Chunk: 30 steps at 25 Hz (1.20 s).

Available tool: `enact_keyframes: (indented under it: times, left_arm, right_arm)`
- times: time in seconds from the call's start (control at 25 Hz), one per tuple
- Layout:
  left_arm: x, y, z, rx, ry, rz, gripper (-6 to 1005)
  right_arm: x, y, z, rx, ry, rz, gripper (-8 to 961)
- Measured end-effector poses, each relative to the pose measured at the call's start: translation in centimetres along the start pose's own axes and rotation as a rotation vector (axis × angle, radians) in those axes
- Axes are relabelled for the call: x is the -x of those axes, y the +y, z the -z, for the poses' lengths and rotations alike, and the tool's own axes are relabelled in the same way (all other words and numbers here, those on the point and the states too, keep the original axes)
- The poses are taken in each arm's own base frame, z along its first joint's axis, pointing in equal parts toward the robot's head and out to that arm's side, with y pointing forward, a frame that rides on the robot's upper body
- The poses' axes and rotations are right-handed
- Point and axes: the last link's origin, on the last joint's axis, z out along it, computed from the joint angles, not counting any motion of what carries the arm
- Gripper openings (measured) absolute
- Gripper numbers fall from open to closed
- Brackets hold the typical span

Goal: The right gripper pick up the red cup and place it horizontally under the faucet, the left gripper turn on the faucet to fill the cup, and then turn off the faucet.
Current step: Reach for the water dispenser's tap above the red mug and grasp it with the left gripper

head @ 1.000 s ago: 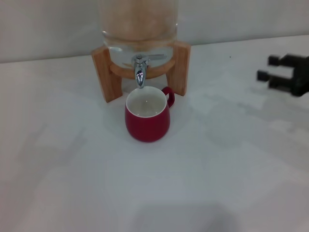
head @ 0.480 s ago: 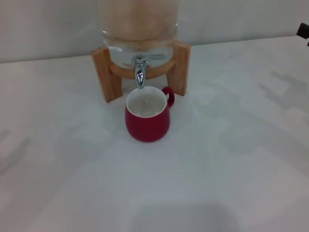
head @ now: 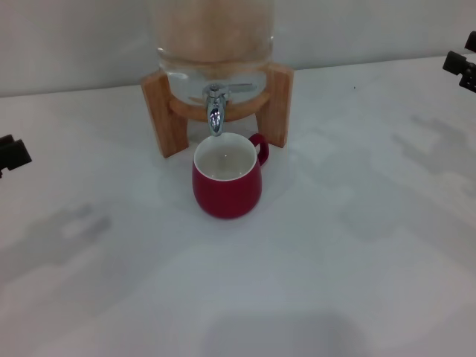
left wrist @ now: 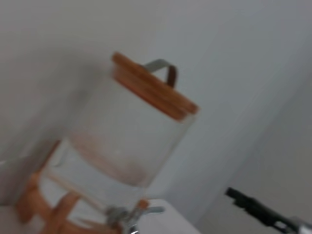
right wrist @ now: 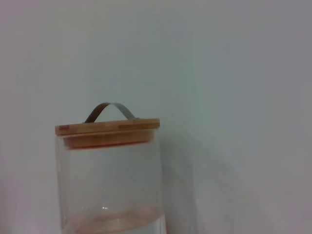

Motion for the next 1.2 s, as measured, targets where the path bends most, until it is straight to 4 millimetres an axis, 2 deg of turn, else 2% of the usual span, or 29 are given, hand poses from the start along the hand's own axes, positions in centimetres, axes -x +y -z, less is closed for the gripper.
enact_keyframes:
  times: [0.16,0.2,0.24,0.44,0.64,0.72,0.84,0.88,1.0,1.2]
  left_arm:
    - [-1.2,0.9,-0.2,0.041,-0.015,-0.010,672]
    - [-2.6,1.3,-0.4,0.059,-0.035,-0.019,642]
    - [-3.0,1.4,-0.5,0.060,-0.039,-0.023,613]
    - [-8.1,2.3,-1.9,0.082,-0.096,-0.004,368]
    - [-11.8,2.8,-4.1,0.053,-0.205,-0.014,267]
    - [-12.2,2.8,-4.5,0.032,-0.240,-0.016,248]
    - [-12.8,2.1,-6.5,-0.096,-0.435,-0.031,251]
    - [-12.8,2.1,-6.5,-0.096,-0.435,-0.031,251]
    - [-12.5,2.0,-8.5,-0.158,-0.557,-0.056,251]
    - [-13.1,3.5,-12.1,-0.198,-0.672,-0.139,250]
  right_arm:
    - [-0.2,0.1,0.1,-0.001,-0.001,-0.001,590]
    - [-0.3,0.1,0.1,0.000,-0.001,0.000,590]
    - [-0.4,0.1,0.1,0.000,-0.002,0.001,590]
    - [-0.5,0.2,-0.2,0.006,-0.006,-0.002,591]
    - [-1.0,0.5,-0.6,0.014,0.000,-0.011,591]
    - [-1.1,0.6,-0.9,0.019,0.000,-0.013,591]
    - [-1.5,0.9,-1.3,0.032,0.003,-0.019,591]
    - [-1.6,1.0,-1.4,0.034,0.004,-0.023,591]
    - [-1.8,1.0,-1.4,0.033,0.005,-0.022,591]
    - [-2.3,1.2,-1.8,0.031,0.006,-0.020,590]
